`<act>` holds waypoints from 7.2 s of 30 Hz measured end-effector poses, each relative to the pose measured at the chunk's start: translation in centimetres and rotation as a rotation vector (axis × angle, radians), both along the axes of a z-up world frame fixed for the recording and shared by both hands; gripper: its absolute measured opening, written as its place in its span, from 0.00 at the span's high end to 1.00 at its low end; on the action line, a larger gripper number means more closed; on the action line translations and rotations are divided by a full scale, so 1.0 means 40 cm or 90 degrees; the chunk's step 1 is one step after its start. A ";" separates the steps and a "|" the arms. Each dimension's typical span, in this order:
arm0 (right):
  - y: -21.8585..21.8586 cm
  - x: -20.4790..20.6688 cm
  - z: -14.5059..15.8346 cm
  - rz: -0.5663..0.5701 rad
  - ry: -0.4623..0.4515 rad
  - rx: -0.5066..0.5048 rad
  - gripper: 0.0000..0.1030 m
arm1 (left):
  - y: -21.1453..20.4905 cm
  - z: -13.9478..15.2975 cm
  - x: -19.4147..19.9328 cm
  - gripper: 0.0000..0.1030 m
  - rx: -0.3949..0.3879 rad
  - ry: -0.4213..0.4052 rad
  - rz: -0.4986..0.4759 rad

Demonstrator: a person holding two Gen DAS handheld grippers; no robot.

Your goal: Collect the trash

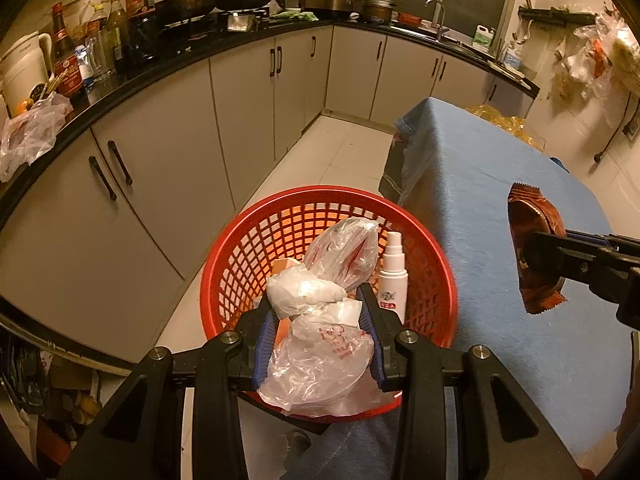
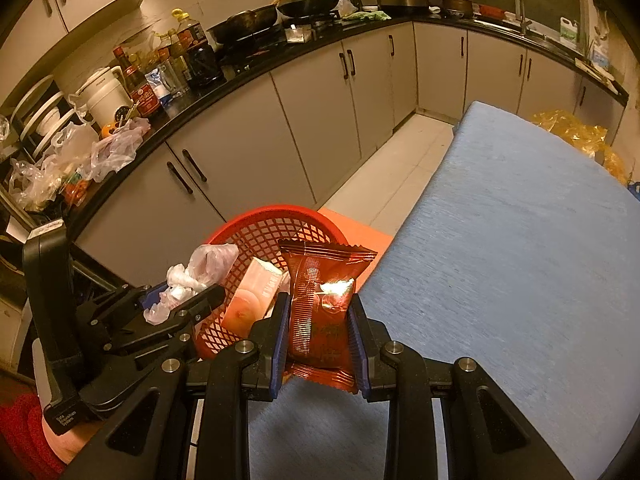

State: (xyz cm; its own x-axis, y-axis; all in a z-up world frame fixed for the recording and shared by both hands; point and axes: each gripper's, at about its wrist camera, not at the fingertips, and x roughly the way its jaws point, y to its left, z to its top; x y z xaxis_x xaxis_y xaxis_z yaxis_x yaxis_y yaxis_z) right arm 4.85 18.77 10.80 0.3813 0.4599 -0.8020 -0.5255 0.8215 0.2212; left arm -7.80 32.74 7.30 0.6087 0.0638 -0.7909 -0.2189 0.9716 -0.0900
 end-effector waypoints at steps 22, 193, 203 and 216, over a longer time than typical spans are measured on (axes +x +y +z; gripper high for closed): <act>0.066 0.051 -0.039 0.019 0.029 0.001 0.71 | 0.040 -0.027 0.022 0.64 -0.009 0.017 0.025; -0.334 -0.332 0.144 0.128 -0.231 -0.086 0.20 | -0.301 0.257 -0.247 0.10 0.218 0.004 0.195; -0.334 -0.329 0.131 0.128 -0.226 -0.089 0.20 | -0.300 0.254 -0.247 0.10 0.218 0.005 0.196; -0.334 -0.324 0.127 0.132 -0.224 -0.090 0.20 | -0.293 0.249 -0.247 0.10 0.216 0.008 0.194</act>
